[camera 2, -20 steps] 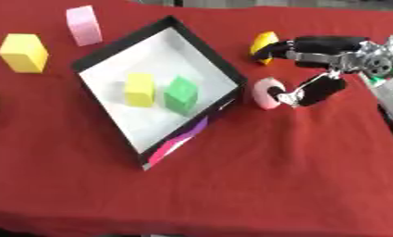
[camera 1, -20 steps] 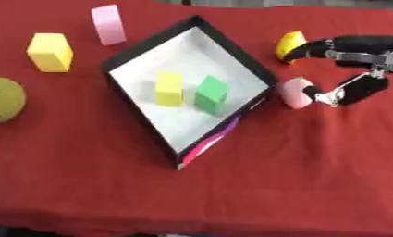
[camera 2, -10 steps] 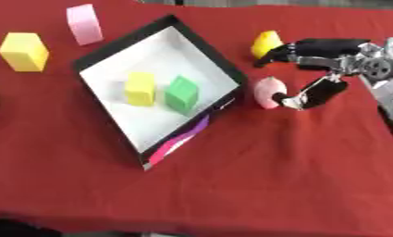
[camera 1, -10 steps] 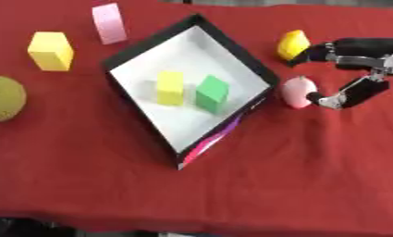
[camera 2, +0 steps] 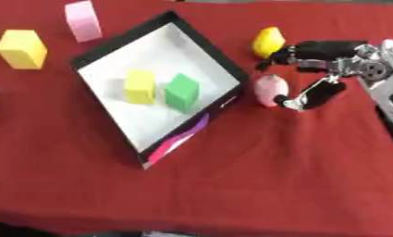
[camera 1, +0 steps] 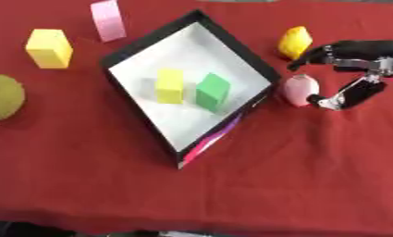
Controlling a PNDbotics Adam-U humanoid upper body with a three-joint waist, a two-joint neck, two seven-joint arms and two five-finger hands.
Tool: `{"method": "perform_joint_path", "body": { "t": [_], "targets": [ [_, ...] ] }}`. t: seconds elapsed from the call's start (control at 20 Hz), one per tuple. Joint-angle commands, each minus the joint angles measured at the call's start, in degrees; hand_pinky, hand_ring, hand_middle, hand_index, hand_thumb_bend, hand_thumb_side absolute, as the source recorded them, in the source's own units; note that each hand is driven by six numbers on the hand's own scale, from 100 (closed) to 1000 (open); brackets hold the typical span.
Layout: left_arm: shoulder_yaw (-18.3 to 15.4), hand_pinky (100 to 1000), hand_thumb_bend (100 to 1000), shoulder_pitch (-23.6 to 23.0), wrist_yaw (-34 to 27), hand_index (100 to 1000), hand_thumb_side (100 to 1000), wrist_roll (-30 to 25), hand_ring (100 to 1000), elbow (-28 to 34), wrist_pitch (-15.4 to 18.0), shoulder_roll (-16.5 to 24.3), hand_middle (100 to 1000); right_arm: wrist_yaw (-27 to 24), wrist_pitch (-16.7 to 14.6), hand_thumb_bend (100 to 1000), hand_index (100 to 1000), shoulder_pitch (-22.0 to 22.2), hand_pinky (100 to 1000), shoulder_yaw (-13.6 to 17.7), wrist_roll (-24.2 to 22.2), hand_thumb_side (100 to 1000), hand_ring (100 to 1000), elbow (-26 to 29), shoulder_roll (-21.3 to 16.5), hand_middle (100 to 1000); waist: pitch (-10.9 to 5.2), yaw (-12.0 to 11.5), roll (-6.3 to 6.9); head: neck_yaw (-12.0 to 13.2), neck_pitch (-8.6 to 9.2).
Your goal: Pick up objects on the table and place them in the box.
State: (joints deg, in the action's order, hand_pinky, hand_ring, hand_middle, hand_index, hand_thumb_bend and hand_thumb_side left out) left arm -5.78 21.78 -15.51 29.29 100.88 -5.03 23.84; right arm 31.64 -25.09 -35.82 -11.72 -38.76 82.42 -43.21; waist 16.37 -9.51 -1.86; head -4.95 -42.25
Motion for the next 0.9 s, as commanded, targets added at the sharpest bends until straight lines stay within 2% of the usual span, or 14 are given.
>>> {"method": "perform_joint_path", "body": {
  "t": [0.05,0.2,0.5,0.9],
  "targets": [
    [-0.1,689,189,0.9,-0.2,733,720,-0.2,824,0.6,0.1,1.4,750,0.9,-0.4,218,945,-1.2,1000,0.4,0.4,327,937,-0.3,-1.2,836,-0.63,-0.1,0.25,-0.3,0.46],
    [0.0,689,188,1.0,-0.3,732,722,-0.2,824,0.6,0.0,1.3,751,1.3,-0.5,224,945,-1.3,1000,0.4,0.7,331,940,-0.8,-1.1,838,-0.42,-0.2,0.32,-0.6,0.64],
    [0.0,689,186,1.1,-0.4,732,723,-0.3,825,0.6,0.0,1.4,751,2.9,-1.2,244,948,-1.4,1000,0.4,0.9,355,943,-1.9,-1.1,784,-0.05,-0.3,0.42,-0.8,0.80],
    [0.1,690,182,1.2,-0.6,731,725,-0.5,825,0.5,0.0,1.5,752,5.5,-1.2,277,947,-1.5,997,0.7,2.6,397,944,-3.8,-1.2,780,0.22,-0.2,0.53,-0.8,1.30]
  ]
}}
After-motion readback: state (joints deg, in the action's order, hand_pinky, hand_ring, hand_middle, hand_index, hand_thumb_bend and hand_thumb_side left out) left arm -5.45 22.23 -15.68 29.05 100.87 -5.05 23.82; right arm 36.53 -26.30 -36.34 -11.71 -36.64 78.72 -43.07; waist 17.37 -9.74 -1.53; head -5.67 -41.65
